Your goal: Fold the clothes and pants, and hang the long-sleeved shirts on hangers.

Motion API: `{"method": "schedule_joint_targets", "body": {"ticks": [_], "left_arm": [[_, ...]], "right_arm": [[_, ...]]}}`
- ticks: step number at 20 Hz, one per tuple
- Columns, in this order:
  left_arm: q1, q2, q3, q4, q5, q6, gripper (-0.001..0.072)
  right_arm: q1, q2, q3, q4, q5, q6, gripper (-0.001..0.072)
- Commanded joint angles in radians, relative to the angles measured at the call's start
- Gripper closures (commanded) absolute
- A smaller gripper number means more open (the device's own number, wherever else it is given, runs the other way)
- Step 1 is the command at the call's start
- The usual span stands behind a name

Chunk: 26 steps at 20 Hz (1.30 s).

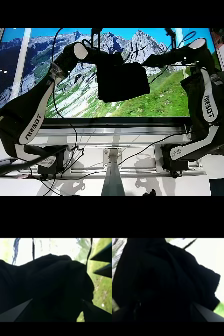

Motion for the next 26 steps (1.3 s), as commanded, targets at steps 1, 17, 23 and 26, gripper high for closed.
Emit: {"method": "schedule_joint_targets", "body": {"ticks": [1,17,23,26], "left_arm": [[0.003,0.001,0.0,0.005,-0.008,0.0,0.0002],[0.003,0.001,0.0,0.005,-0.056,0.0,0.0003],[0.012,0.001,0.0,0.006,-0.056,0.0,0.0003],[0.028,0.004,0.0,0.006,-0.056,0.0,0.0004]], "right_arm": [[0.095,0.0,0.0,-0.155,-0.126,0.076,0.0019],[-0.019,-0.241,-0.002,-0.012,0.142,0.363,0.0088],[0.111,-0.294,-0.001,0.258,0.094,0.294,0.0099],[0.217,-0.294,0.0,0.33,0.036,0.275,0.0332]]}}
